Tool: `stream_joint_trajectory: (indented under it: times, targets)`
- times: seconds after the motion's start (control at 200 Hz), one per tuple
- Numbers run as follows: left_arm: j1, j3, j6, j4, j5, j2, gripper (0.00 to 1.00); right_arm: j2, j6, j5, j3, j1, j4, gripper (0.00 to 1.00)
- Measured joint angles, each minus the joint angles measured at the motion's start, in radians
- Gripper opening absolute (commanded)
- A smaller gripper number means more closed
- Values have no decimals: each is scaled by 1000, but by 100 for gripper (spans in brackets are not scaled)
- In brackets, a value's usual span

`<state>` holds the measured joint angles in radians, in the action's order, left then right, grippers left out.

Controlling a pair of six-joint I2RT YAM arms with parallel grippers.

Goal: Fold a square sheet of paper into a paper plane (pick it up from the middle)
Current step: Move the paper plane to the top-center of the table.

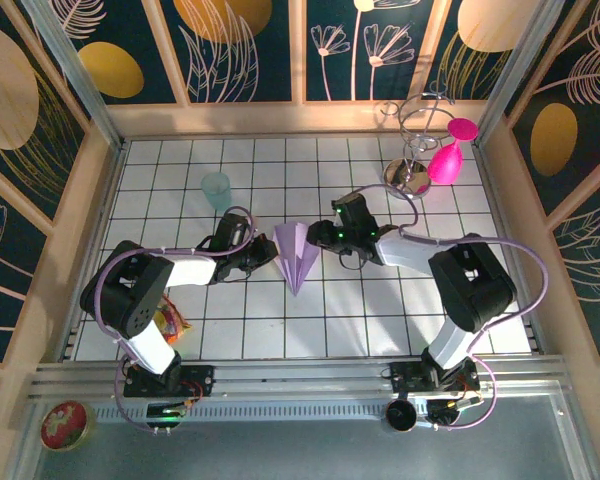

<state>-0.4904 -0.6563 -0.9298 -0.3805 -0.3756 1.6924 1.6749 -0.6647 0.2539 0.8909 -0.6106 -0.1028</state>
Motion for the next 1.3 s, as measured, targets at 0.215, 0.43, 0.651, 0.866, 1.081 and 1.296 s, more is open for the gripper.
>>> stream_joint_trajectory:
  times: [0.215,0.43,0.651,0.866,1.081,1.296]
  targets:
    - [0,0,0,-6,-10,0,0,-5,-1,-61,21,-103,55,52]
    - [0,0,0,-6,-13,-1,0,59,-19,-72,48,-151,78,48]
    - [0,0,0,-10,-19,-5,0,122,-24,-72,80,-166,92,54]
    - [0,0,-4,-12,-30,-6,0,148,-21,-74,106,-183,119,58]
    - [1,0,-7,-11,-23,-6,0,161,-17,-74,128,-185,140,60]
    - [1,0,-7,-9,-22,-6,0,145,-1,-70,99,-185,107,64]
